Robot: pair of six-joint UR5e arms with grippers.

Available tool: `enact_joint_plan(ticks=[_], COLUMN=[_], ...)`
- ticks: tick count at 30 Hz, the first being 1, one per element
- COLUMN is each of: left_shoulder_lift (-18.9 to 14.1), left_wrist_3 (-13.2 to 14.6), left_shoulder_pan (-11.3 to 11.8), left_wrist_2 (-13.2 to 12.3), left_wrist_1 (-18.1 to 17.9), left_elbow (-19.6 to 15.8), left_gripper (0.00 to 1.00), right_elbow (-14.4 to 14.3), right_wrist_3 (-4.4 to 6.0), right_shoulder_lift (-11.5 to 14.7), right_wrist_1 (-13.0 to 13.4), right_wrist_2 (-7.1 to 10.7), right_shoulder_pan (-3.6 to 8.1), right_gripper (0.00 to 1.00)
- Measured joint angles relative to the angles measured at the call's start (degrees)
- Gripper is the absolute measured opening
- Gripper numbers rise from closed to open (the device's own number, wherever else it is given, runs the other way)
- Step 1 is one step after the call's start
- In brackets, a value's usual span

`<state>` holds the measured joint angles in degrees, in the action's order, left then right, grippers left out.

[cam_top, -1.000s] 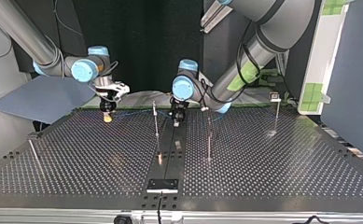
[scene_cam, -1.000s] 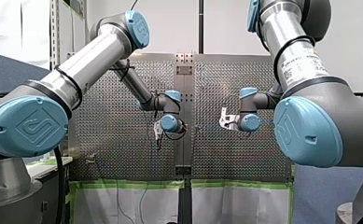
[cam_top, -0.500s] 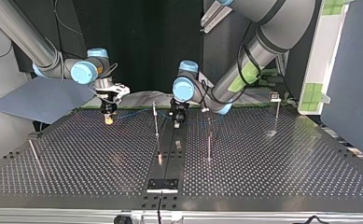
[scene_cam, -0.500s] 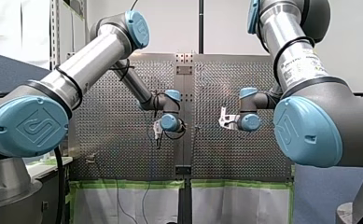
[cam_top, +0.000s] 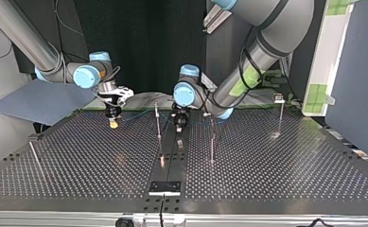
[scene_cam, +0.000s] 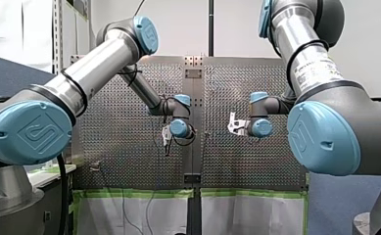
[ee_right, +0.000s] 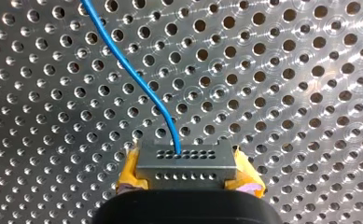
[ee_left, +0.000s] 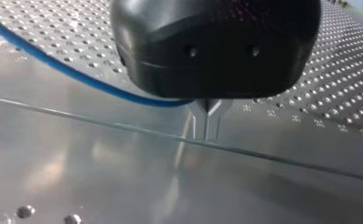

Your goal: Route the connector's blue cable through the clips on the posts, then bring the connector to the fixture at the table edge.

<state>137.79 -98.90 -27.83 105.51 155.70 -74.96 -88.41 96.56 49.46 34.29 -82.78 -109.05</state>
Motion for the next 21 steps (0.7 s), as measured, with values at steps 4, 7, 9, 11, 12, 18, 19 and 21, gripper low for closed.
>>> enact_joint_plan(ticks=[4,7,9,11,12,18,19,21], left_shoulder_lift=[0.2,0.3,0.3,0.3,0.3,0.3,0.3,0.3], left_wrist_3=[0.0,0.0,0.0,0.0,0.0,0.0,0.0,0.0], left_shoulder_pan=[0.0,0.0,0.0,0.0,0.0,-0.2,-0.2,-0.2], left_wrist_2=[0.2,0.3,0.3,0.3,0.3,0.3,0.3,0.3], left_wrist_1=[0.1,0.3,0.5,0.6,0.6,0.7,0.7,0.8], left_elbow=[0.8,1.4,1.9,2.3,2.4,2.5,2.5,2.5], left_gripper=[0.0,0.0,0.0,0.0,0.0,0.0,0.0,0.0], right_elbow=[0.7,1.3,1.6,2.0,2.1,2.5,2.5,2.6], right_wrist_3=[-0.11,-0.14,-0.11,-0.06,-0.03,0.04,0.04,0.04], right_shoulder_lift=[-0.9,-1.3,-1.4,-1.5,-1.6,-1.7,-1.7,-1.7], right_wrist_1=[-0.5,-0.7,-0.7,-0.8,-0.9,-0.9,-0.9,-1.0], right_wrist_2=[0.02,0.0,0.01,0.04,0.05,0.07,0.07,0.07], right_shoulder_pan=[0.07,0.0,-0.01,0.03,0.08,0.13,0.13,0.15], right_gripper=[0.0,0.0,0.0,0.0,0.0,0.0,0.0,0.0])
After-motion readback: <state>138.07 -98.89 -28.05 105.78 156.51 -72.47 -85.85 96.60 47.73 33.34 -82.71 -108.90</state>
